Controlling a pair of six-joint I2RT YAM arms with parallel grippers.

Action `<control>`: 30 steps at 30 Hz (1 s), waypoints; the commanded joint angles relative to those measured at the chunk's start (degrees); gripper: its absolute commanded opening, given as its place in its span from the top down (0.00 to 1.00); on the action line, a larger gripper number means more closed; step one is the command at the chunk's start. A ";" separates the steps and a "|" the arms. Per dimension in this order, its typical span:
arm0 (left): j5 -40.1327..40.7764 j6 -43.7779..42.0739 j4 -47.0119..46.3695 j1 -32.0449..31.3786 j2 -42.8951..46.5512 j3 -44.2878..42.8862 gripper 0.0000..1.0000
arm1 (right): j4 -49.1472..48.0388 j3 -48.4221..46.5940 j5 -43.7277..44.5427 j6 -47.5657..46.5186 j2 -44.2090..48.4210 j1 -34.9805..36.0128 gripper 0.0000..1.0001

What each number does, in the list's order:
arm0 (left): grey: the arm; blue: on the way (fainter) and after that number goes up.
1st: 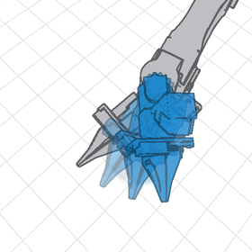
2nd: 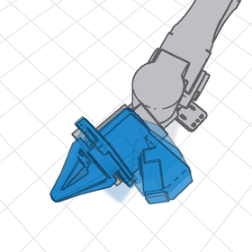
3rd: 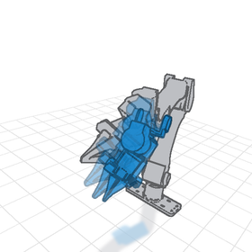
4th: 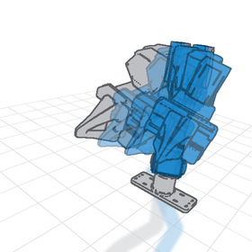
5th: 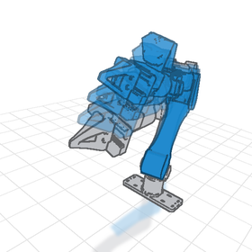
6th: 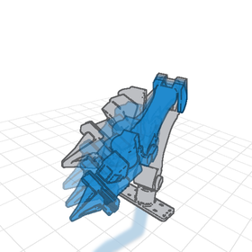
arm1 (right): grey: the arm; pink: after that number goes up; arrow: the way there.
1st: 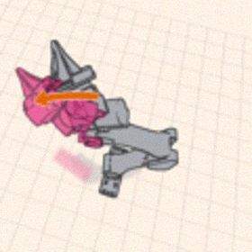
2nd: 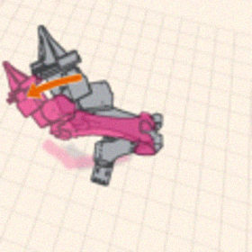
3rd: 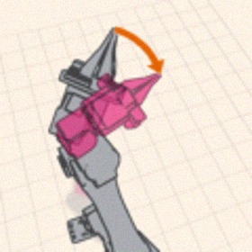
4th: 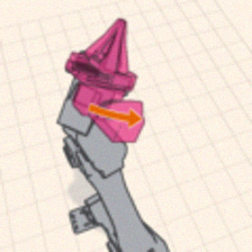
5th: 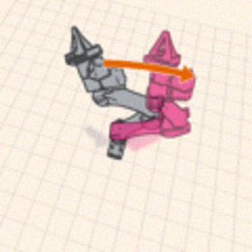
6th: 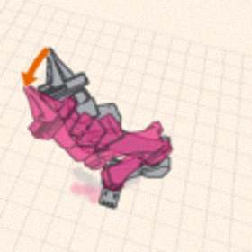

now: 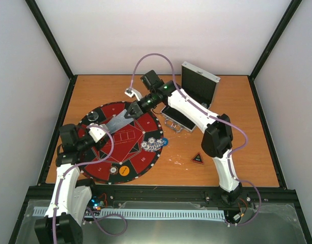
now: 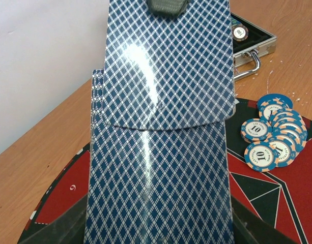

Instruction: Distribute texas hold em gaming equipment

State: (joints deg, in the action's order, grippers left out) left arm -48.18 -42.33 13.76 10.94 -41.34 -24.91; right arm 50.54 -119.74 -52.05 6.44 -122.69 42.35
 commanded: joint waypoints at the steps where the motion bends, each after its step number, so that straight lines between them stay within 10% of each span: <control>1: -1.04 0.52 -1.39 0.43 0.22 -0.92 0.57 | 2.10 -2.32 0.99 -1.84 3.29 -0.42 0.97; 21: -1.06 3.06 -2.28 0.42 0.64 -0.58 0.56 | 4.73 -2.20 0.25 -6.01 12.17 -3.66 0.97; 30: -1.12 3.14 -3.15 0.33 0.56 -0.22 0.57 | 7.36 20.55 7.25 -9.18 25.68 -4.27 0.97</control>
State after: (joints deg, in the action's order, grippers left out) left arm -48.18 -39.68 12.80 10.94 -41.39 -24.88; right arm 56.66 -109.38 -46.92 -1.15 -102.32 37.85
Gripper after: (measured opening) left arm 0.472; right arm 0.031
